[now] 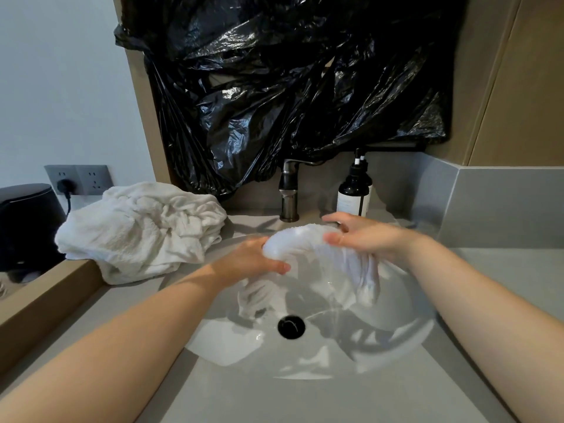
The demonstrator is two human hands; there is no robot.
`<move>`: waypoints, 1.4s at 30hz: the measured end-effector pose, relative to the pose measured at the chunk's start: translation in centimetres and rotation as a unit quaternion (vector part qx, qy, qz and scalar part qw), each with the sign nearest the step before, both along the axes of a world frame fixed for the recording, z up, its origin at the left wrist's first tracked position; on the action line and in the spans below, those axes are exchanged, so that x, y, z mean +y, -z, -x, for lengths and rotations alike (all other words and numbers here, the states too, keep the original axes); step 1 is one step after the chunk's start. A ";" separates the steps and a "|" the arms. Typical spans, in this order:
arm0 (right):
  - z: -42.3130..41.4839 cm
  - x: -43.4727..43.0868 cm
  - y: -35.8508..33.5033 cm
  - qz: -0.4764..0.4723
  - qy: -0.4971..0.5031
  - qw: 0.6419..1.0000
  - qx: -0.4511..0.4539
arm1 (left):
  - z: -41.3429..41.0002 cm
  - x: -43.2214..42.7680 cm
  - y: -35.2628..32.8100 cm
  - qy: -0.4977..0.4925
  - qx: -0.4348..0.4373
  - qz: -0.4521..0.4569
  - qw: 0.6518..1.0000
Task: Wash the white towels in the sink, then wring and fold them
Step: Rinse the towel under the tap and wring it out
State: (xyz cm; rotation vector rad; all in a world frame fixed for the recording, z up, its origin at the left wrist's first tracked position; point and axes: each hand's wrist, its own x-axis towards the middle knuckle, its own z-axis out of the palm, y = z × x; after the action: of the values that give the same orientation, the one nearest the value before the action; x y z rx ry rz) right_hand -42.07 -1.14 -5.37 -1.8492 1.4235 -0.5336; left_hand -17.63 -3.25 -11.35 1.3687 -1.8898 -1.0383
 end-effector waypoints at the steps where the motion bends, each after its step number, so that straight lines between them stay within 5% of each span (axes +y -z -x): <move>1: 0.7 -0.2 0.2 -0.072 -0.006 0.991 -0.112 | -0.4 -0.1 -0.1 -0.021 0.001 0.023 1.000; 4: 2.0 -1.2 1.9 -0.222 0.041 0.915 -0.333 | -0.9 -0.4 -0.6 -0.040 0.087 0.071 0.993; 11: -0.8 -0.2 3.6 -0.288 0.002 0.873 -0.392 | 0.1 -0.9 -1.2 -0.107 0.192 0.102 0.970; 14: -0.8 -0.3 3.8 -0.389 -0.180 0.804 -0.413 | 0.5 -1.1 -1.5 -0.141 0.209 0.107 0.962; 17: 0.3 -1.2 4.3 -0.369 -0.300 0.775 -0.417 | 0.5 -1.5 -1.4 -0.196 0.172 0.145 0.955; 20: 0.6 -0.9 3.7 -0.335 -0.236 0.816 -0.407 | -0.5 -2.0 -0.7 -0.242 0.092 0.204 0.944; 22: 0.6 -0.6 3.3 -0.282 -0.148 0.882 -0.348 | -1.1 -2.3 0.1 -0.261 0.018 0.204 0.943; 24: -0.4 0.0 3.1 -0.128 -0.073 0.979 -0.144 | -1.2 -2.1 0.4 -0.257 -0.047 0.177 0.949; 25: -1.2 0.2 3.0 -0.038 -0.023 0.999 -0.026 | -1.2 -1.9 0.4 -0.243 -0.076 0.161 0.954; 28: -2.3 -0.3 3.8 0.115 0.097 0.980 0.133 | -1.1 -1.4 0.2 -0.186 -0.081 0.092 0.975; 31: -1.9 -0.6 3.4 0.174 0.174 0.949 0.198 | 0.0 -0.4 0.0 -0.113 0.064 -0.065 0.989; 33: -1.2 -0.8 3.1 0.204 0.204 0.936 0.201 | 1.5 0.7 -0.2 -0.049 0.139 -0.159 0.976; 42: -1.5 -1.6 3.7 0.255 0.238 0.922 0.167 | 3.0 1.6 0.3 0.077 0.175 -0.302 0.934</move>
State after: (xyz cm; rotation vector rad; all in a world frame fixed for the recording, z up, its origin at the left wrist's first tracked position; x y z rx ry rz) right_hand -40.61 -2.79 -9.05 -2.0551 2.1511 -0.9331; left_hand -20.59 -1.63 -11.63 1.2347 -1.4796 -1.9180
